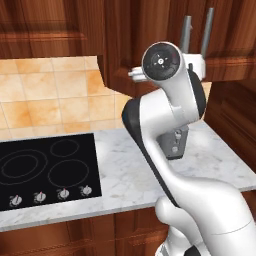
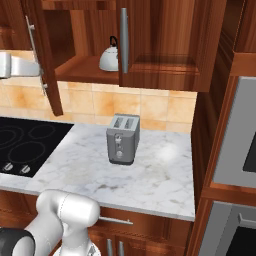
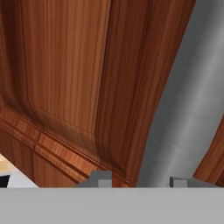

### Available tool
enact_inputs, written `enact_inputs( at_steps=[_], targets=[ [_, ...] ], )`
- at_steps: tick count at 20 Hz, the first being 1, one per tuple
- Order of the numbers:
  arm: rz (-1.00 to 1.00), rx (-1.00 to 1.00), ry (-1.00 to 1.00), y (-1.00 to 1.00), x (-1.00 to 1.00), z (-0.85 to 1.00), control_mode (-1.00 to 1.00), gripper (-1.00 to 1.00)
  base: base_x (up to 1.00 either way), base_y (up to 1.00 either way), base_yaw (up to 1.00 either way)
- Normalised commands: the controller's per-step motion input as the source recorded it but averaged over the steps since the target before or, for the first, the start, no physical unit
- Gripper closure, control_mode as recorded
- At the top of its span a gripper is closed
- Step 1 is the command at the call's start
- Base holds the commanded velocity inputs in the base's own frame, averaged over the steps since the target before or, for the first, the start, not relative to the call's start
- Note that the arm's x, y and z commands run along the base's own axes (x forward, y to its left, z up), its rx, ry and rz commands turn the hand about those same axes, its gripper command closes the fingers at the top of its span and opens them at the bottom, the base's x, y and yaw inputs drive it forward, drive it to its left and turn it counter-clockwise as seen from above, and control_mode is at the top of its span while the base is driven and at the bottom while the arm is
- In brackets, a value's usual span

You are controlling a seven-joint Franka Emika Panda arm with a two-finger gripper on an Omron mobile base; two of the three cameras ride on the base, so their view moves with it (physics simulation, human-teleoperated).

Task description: Open the cabinet, pick the kettle from the cabinet, and place it in the sink.

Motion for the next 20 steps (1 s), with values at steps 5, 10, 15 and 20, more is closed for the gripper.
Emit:
enact_inputs(
  at_steps=[5, 10, 15, 20],
  targets=[
    [-0.07, -0.03, 0.0, 0.52, -0.1, 0.0, -1.0, 1.0, 0.0, 0.0, 0.0],
    [-0.07, -0.03, 0.0, 0.51, -0.03, 0.0, -1.0, 1.0, 0.0, 0.0, 0.0],
    [-0.05, -0.01, 0.08, 0.4, 0.0, -0.04, -1.0, 1.0, 0.0, 0.0, 0.0],
    [-0.06, 0.0, 0.18, 0.13, 0.0, -0.12, -1.0, -1.0, 0.0, 0.0, 0.0]
  ],
)
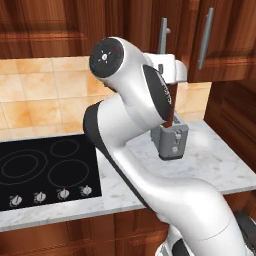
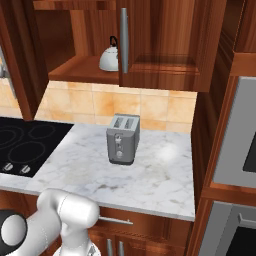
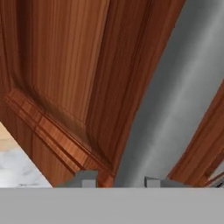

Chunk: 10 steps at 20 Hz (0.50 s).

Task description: Open the cabinet, pick the kettle from the cabinet, and place it in the sink.

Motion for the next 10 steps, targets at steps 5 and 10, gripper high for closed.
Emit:
enact_inputs(
  at_steps=[5, 10],
  targets=[
    [-0.05, 0.0, 0.15, 0.0, -0.08, -0.13, -1.0, -1.0, 0.0, 0.0, 0.0],
    [-0.03, 0.0, 0.01, -0.01, -0.36, -0.23, -1.0, -1.0, 0.0, 0.0, 0.0]
  ],
)
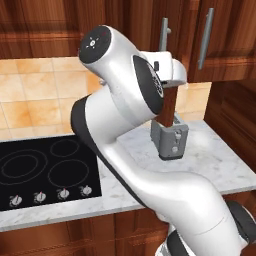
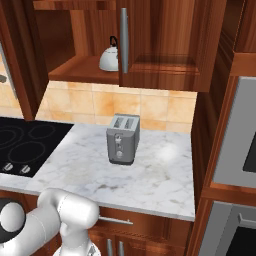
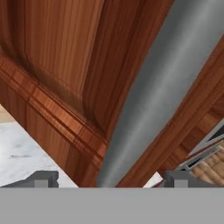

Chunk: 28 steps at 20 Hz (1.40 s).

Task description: Open the cabinet, pick the kettle from the cabinet, and place it in the sink.

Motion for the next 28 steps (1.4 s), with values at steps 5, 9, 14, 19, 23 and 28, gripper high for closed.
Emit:
enact_inputs(
  at_steps=[5, 9, 14, 19, 23, 28],
  targets=[
    [-0.03, 0.03, -0.04, -0.12, -0.44, -0.33, -1.0, -1.0, 0.0, 0.0, 0.0],
    [-0.03, 0.12, -0.02, -0.3, -0.36, -0.15, -1.0, -1.0, 0.0, 0.0, 0.0],
    [0.0, 0.16, -0.01, -0.42, -0.31, -0.01, -1.0, -1.0, 0.0, 0.0, 0.0],
    [0.0, 0.21, 0.0, -0.46, -0.22, 0.0, -1.0, -1.0, 0.0, 0.0, 0.0],
    [0.0, 0.25, 0.01, -0.44, -0.12, 0.0, -1.0, -1.0, 0.0, 0.0, 0.0],
    [0.05, 0.33, 0.01, -0.4, -0.04, 0.0, -1.0, -1.0, 0.0, 0.0, 0.0]
  ],
)
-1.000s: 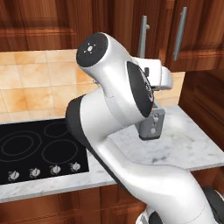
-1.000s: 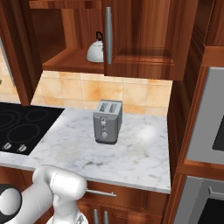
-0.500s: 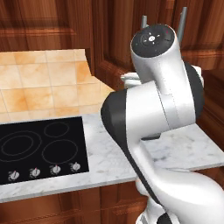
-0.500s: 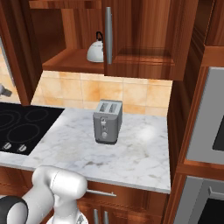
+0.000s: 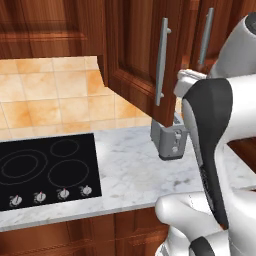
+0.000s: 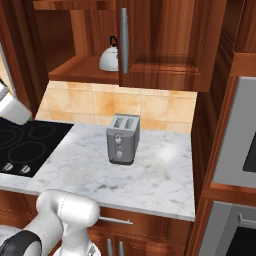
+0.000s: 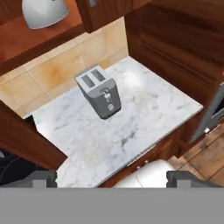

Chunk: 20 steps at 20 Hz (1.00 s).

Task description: Open the cabinet, pick the kettle from the cabinet, and place it in the sink.

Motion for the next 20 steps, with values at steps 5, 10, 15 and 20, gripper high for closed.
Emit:
enact_inputs(
  at_steps=[5, 10, 15, 20],
  targets=[
    [0.1, 0.35, 0.0, -0.23, 0.01, -0.01, -1.0, -1.0, 0.0, 0.0, 0.0],
    [0.11, 0.36, 0.0, -0.08, 0.15, -0.06, -1.0, -1.0, 0.0, 0.0, 0.0],
    [0.11, 0.3, 0.0, 0.0, 0.3, -0.02, -1.0, -1.0, 0.0, 0.0, 0.0],
    [0.11, 0.27, 0.0, 0.0, 0.31, -0.01, -1.0, -1.0, 0.0, 0.0, 0.0]
  ],
)
